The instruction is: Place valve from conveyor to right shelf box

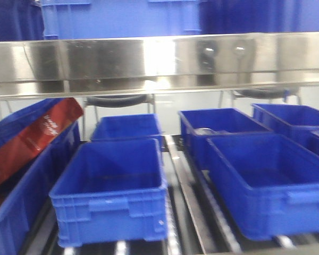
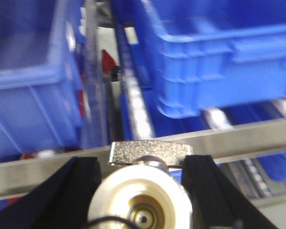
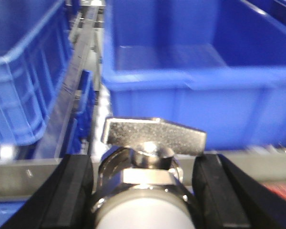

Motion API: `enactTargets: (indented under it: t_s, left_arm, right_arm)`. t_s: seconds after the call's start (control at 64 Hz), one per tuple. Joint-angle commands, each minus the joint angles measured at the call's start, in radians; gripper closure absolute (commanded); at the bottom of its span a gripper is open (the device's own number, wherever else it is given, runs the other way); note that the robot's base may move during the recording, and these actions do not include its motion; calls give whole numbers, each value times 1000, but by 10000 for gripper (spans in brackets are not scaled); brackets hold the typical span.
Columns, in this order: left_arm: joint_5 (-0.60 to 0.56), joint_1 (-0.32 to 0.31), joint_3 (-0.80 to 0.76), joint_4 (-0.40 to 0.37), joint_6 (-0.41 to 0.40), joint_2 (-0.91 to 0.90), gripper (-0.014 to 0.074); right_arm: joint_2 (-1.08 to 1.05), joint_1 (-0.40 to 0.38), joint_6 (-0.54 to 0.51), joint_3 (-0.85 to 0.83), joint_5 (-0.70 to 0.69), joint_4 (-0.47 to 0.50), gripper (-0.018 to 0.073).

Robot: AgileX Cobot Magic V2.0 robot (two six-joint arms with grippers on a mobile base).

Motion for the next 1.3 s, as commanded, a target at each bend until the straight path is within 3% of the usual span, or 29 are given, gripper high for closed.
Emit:
enactTargets:
  t_s: [0.0,1.281]
  left_arm:
    - [-47,-5,-7,-4,-8,-11,708]
    - [-47,-5,-7,-4,-8,-11,708]
  right_arm:
    - [-11,-2,-3,-17,-77,-3,715]
    - [-11,-2,-3,-17,-77,-3,715]
